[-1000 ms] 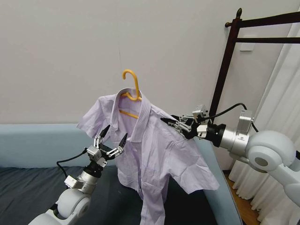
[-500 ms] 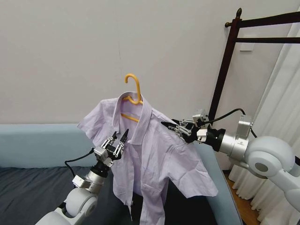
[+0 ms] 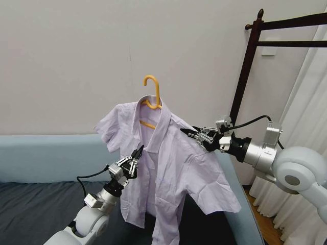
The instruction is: Pick up the clothes from the sofa and hang them on the clothes hanger.
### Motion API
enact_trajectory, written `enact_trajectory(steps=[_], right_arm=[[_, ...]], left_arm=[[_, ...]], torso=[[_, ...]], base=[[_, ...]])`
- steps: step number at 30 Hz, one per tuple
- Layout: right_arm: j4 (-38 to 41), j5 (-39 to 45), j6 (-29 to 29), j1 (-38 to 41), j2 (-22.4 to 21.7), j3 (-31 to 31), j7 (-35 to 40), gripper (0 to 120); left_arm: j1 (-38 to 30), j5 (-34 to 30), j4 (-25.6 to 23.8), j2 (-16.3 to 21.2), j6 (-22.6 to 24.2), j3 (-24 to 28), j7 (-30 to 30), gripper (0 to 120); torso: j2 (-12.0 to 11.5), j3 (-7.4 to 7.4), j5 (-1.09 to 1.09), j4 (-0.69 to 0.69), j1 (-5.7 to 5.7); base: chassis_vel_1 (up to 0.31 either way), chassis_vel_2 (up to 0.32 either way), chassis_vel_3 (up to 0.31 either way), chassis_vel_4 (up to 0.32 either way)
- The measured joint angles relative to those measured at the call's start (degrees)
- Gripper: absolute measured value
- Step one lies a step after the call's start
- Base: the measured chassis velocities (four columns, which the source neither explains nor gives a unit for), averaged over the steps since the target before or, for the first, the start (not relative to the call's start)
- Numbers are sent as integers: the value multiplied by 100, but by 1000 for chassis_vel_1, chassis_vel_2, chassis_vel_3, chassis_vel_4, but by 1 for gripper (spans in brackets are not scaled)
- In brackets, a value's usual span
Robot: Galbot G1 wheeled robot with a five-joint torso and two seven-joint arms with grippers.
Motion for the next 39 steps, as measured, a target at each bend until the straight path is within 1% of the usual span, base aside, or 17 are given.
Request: enact_trajectory(steps=[11, 14, 16, 20, 21, 22, 24, 25, 29, 30, 33, 34, 36, 37, 39], right_arm=[[-54, 146, -9, 140, -85, 61, 283, 7], [-77, 272, -9, 210, -190, 137, 288, 7], [-76, 344, -6, 226, -247, 179, 287, 7], [-16, 451, 39, 147, -409, 317, 266, 7], [-4, 462, 52, 106, -438, 356, 266, 7], [29, 484, 75, 17, -489, 443, 266, 7], [101, 505, 83, -210, -604, 615, 243, 7], [101, 505, 83, -210, -604, 615, 243, 7], [142, 559, 88, -470, -850, 935, 203, 7], [142, 559, 88, -470, -850, 935, 203, 7], [129, 574, 89, -561, -975, 1083, 203, 7], [108, 593, 90, -624, -1071, 1199, 239, 7], [104, 599, 90, -636, -1091, 1223, 254, 7], [102, 647, 85, -691, -1196, 1340, 364, 7], [109, 729, 22, -761, -1341, 1555, 588, 7]], left_arm=[[8, -31, -64, -9, -55, 82, 115, 0], [3, 21, -8, -10, -56, 78, 114, 0], [9, 55, 13, -9, -57, 71, 69, 0], [63, 170, -18, -20, -61, 69, -294, 1], [77, 182, -32, -28, -62, 69, -351, 3], [113, 213, -56, -48, -68, 59, -452, 10], [230, 281, -67, -87, -122, -52, -543, 19], [230, 281, -67, -87, -122, -52, -543, 19], [491, 303, -45, -73, -220, -278, -552, 36], [491, 303, -45, -73, -220, -278, -552, 36], [598, 295, -23, -64, -287, -378, -565, 45], [670, 289, 9, -63, -345, -443, -602, 55], [688, 287, 22, -63, -360, -459, -618, 56], [741, 284, 68, -68, -388, -509, -669, 63], [805, 283, 125, -96, -386, -559, -749, 70]], torso=[[0, 0, 0, 0, 0], [0, 0, 0, 0, 0], [0, 0, 0, 0, 0], [0, 0, 0, 1, 0], [0, 0, 0, 1, 0], [0, -1, -1, 0, 0], [0, 0, 1, -1, 0], [0, 0, 1, -1, 0], [0, -1, 0, 1, 0], [0, -1, 0, 1, 0], [0, -1, 0, 1, 0], [0, -1, 0, 1, 0], [0, -1, 0, 1, 0], [0, -1, 1, 1, 0], [0, 0, 1, 1, 0]], base=[[0, 0, 0, 0], [0, 0, 0, 0], [0, 0, 0, 0], [0, 0, 0, 0], [0, 0, 0, 0], [0, 0, 0, 0], [0, 0, 0, 0], [0, 0, 0, 0], [0, 0, 0, 0], [0, 0, 0, 0], [0, 0, 0, 0], [0, 0, 0, 0], [0, 0, 0, 0], [0, 0, 0, 0], [0, 0, 0, 0]])
